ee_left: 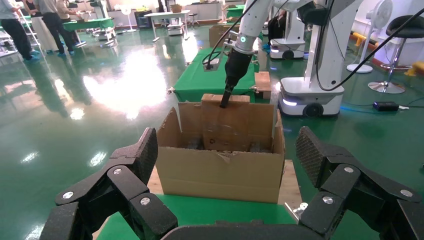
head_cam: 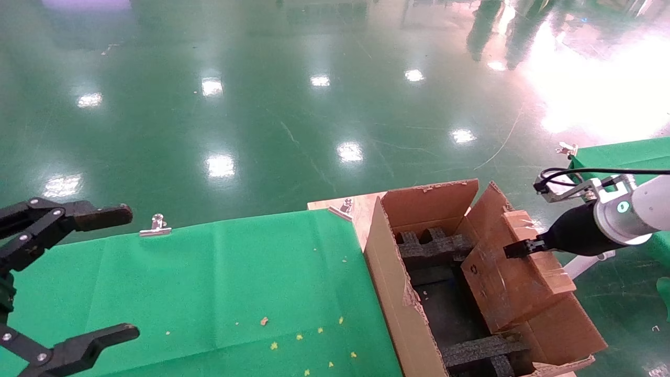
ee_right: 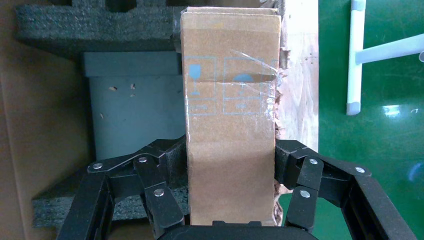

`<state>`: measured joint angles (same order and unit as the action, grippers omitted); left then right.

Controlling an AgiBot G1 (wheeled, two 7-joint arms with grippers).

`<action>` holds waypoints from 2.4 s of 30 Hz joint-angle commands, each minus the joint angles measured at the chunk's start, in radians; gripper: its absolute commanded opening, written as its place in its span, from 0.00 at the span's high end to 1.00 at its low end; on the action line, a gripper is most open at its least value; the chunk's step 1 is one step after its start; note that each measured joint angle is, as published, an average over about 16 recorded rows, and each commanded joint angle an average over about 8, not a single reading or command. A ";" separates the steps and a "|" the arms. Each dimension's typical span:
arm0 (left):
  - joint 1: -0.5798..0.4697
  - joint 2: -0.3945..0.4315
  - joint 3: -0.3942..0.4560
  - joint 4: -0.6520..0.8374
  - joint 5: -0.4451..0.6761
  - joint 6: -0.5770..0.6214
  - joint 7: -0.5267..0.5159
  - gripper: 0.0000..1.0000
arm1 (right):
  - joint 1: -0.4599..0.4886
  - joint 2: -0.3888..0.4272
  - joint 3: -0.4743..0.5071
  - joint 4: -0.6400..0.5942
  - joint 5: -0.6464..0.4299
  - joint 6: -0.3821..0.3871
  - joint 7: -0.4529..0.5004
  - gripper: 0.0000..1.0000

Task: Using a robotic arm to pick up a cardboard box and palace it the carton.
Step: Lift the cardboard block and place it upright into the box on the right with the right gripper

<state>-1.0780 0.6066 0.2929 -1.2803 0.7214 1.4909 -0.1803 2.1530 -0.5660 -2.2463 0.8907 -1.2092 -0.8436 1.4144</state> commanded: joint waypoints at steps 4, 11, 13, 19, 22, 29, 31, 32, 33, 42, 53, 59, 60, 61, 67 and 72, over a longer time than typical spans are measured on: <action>0.000 0.000 0.000 0.000 0.000 0.000 0.000 0.00 | -0.029 -0.017 -0.010 0.008 -0.012 0.030 0.029 1.00; 0.000 0.000 0.001 0.000 0.000 0.000 0.000 0.00 | -0.101 -0.061 -0.007 -0.038 0.003 0.081 0.034 1.00; 0.000 0.000 0.001 0.000 -0.001 0.000 0.000 0.00 | -0.124 -0.074 -0.003 -0.057 0.013 0.093 0.027 1.00; 0.000 0.000 0.001 0.000 -0.001 -0.001 0.001 0.00 | -0.186 -0.109 0.014 -0.113 0.049 0.111 -0.006 1.00; 0.000 -0.001 0.001 0.000 -0.001 -0.001 0.001 0.00 | -0.214 -0.125 0.024 -0.138 0.070 0.113 -0.027 1.00; 0.000 -0.001 0.002 0.000 -0.001 -0.001 0.001 0.00 | -0.276 -0.154 0.046 -0.196 0.113 0.106 -0.083 1.00; 0.000 -0.001 0.002 0.000 -0.001 -0.001 0.001 0.00 | -0.290 -0.159 0.051 -0.212 0.124 0.101 -0.099 1.00; 0.000 -0.001 0.002 0.000 -0.001 -0.001 0.001 0.00 | -0.296 -0.162 0.053 -0.219 0.129 0.098 -0.106 1.00; 0.000 -0.001 0.002 0.000 -0.001 -0.001 0.001 0.00 | -0.302 -0.164 0.056 -0.225 0.133 0.095 -0.114 1.00; -0.001 -0.001 0.002 0.000 -0.002 -0.001 0.001 0.00 | -0.347 -0.177 0.071 -0.273 0.165 0.079 -0.162 1.00; 0.000 -0.001 0.003 0.000 -0.002 -0.001 0.001 0.00 | -0.371 -0.185 0.086 -0.302 0.189 0.070 -0.186 0.00; 0.000 -0.001 0.003 0.000 -0.002 -0.001 0.001 0.00 | -0.369 -0.185 0.084 -0.299 0.188 0.070 -0.185 0.00; 0.000 -0.001 0.003 0.000 -0.002 -0.001 0.001 0.00 | -0.369 -0.184 0.084 -0.299 0.187 0.070 -0.184 0.00; 0.000 -0.001 0.003 0.000 -0.002 -0.001 0.001 0.00 | -0.368 -0.184 0.084 -0.298 0.187 0.070 -0.184 0.00; -0.001 -0.001 0.003 0.001 -0.002 -0.001 0.002 0.00 | -0.360 -0.182 0.085 -0.295 0.185 0.071 -0.185 0.00; -0.001 -0.001 0.003 0.001 -0.002 -0.001 0.002 0.00 | -0.350 -0.177 0.084 -0.287 0.181 0.071 -0.184 0.00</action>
<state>-1.0788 0.6053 0.2963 -1.2794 0.7191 1.4896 -0.1784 1.8025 -0.7426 -2.1628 0.6058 -1.0282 -0.7729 1.2306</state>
